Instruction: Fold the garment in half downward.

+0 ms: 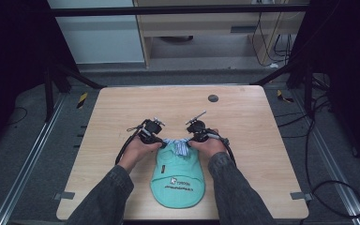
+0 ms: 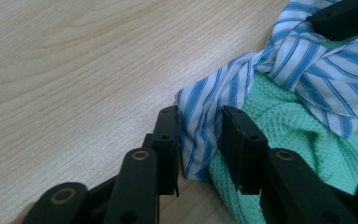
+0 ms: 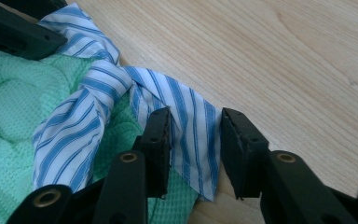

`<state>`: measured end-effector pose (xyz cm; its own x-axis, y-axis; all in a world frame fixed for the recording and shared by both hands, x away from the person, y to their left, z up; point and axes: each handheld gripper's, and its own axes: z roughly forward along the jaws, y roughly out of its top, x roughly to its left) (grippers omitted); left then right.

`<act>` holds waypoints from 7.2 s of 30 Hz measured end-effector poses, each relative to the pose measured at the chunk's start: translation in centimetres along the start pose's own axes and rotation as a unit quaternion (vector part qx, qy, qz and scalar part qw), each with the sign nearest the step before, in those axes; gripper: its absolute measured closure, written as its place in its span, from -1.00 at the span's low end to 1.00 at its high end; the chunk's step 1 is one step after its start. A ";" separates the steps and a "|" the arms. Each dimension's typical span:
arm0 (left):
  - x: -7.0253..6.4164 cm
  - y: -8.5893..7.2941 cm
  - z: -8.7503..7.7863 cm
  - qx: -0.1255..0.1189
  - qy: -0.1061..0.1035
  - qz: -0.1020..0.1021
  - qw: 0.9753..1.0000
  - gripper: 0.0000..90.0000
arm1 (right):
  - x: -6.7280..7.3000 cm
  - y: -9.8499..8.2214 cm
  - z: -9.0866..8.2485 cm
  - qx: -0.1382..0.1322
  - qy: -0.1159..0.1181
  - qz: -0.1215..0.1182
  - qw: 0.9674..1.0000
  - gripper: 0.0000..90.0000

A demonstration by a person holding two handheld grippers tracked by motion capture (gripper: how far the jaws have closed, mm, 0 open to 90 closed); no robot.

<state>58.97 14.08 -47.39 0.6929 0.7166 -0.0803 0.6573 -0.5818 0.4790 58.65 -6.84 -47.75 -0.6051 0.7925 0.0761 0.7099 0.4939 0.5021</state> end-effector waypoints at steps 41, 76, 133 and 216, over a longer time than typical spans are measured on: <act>-2.0 0.5 -4.7 -0.075 0.019 0.079 0.994 0.92 | 1.4 -1.5 -5.7 -0.105 0.000 -0.063 0.992 0.85; -1.5 2.5 -8.2 -0.120 0.022 0.093 0.988 0.93 | 0.8 0.2 -8.9 -0.152 -0.012 -0.100 0.983 0.85; -2.0 1.9 -8.4 -0.128 0.038 0.110 0.985 0.93 | 0.8 0.6 -8.4 -0.150 -0.026 -0.127 0.980 0.82; -6.1 -4.1 -7.1 -0.119 -0.020 0.135 0.984 0.94 | 3.9 -5.9 -8.5 -0.137 0.010 -0.160 0.978 0.80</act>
<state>49.99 14.82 -42.65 0.8462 0.5309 0.0461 0.3638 -0.6387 0.6780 49.08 -9.73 -43.07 -0.7887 0.6053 -0.1074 0.3618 0.5983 0.7149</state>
